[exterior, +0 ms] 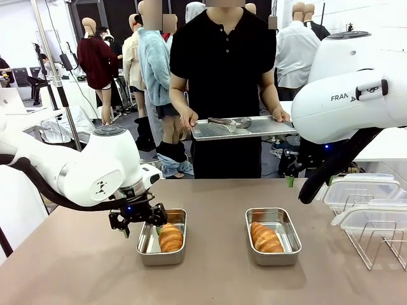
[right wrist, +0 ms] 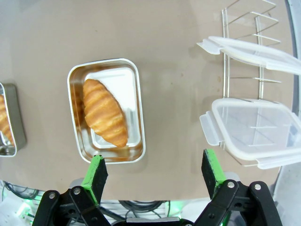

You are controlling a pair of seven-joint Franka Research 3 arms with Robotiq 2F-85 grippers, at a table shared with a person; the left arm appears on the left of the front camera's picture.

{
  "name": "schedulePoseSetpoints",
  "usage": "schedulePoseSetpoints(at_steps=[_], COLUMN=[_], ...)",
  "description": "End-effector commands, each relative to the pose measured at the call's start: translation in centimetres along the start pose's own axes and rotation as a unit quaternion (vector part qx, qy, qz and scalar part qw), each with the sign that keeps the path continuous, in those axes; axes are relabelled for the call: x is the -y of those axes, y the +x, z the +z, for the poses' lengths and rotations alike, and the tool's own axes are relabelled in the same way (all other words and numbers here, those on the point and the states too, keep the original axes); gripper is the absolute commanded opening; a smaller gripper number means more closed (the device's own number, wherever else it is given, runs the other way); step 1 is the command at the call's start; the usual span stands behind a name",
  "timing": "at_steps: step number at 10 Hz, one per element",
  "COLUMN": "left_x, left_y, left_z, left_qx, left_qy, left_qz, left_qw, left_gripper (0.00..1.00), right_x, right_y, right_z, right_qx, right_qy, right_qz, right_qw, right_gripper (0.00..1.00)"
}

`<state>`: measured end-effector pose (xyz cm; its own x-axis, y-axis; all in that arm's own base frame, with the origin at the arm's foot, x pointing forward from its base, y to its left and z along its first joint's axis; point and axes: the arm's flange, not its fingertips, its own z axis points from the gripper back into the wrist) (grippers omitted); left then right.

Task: Place the bread in airtight containers.
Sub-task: Once an object is inside an Airtight Container , place the container in the center of the table, then pick up one Airtight Container lid and hand it to the human.

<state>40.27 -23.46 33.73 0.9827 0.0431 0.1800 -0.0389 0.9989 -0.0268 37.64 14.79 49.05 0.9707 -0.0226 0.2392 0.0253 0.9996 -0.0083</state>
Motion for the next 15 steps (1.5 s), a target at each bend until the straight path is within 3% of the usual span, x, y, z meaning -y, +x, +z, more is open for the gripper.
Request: schedulePoseSetpoints(at_steps=[1,15], left_x=[-0.2,-0.1], left_y=[0.2,0.0], left_z=[0.9,0.1], left_qx=[-0.006,0.0], left_qy=[-0.002,0.0], left_qz=[0.012,0.002], left_qw=[1.0,1.0], left_gripper=[1.0,1.0], right_x=[-0.1,-0.1], right_y=[-0.1,-0.1], right_z=[0.0,0.0], right_qx=[0.0,0.0], right_qy=[0.001,0.001], right_qz=[0.001,0.001], right_qw=[1.0,1.0], right_gripper=[1.0,1.0])
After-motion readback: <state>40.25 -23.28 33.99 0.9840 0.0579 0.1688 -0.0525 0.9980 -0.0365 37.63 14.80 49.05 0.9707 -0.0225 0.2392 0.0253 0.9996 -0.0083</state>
